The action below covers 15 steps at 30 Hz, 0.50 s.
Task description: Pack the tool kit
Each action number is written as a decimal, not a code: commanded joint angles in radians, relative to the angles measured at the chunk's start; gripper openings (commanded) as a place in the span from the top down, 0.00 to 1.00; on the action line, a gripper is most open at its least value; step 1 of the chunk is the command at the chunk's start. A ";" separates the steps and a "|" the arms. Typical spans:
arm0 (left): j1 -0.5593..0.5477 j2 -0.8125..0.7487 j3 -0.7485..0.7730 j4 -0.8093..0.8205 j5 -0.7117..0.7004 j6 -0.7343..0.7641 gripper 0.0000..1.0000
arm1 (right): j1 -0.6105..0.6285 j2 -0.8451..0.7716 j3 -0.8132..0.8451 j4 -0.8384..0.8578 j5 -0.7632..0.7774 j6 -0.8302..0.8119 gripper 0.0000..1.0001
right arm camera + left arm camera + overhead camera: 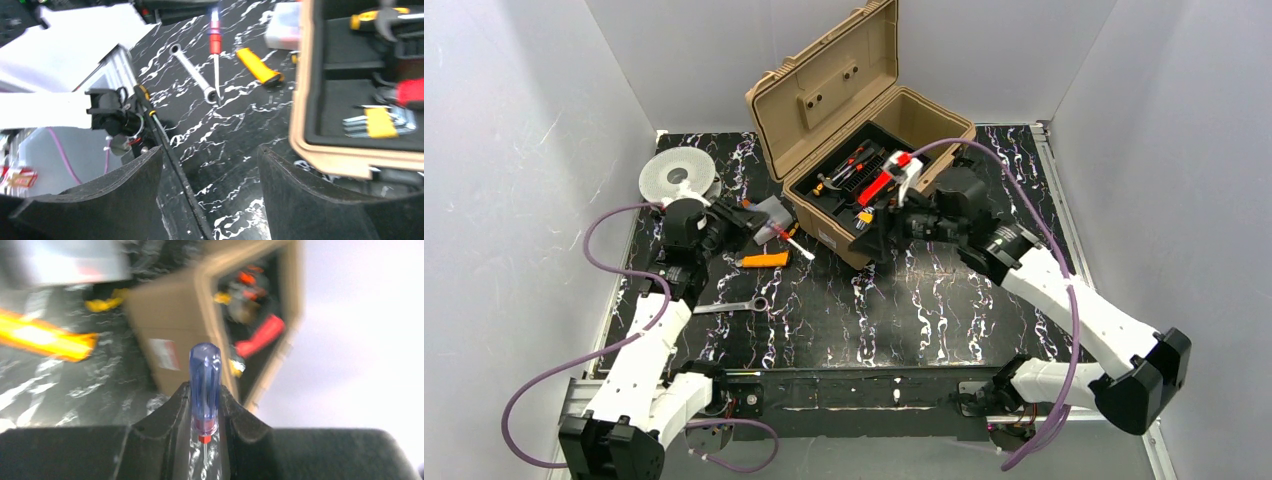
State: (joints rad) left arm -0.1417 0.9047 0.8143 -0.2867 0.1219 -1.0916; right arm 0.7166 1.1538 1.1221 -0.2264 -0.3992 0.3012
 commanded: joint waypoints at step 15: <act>-0.300 0.071 -0.057 0.871 0.566 0.161 1.00 | 0.112 0.089 0.084 0.067 0.060 0.093 0.40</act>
State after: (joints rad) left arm -0.4213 0.9802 0.7357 0.4603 0.6548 -0.9401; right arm 0.8268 1.2560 1.1847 -0.2310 -0.3714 0.3599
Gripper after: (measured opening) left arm 0.186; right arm 0.679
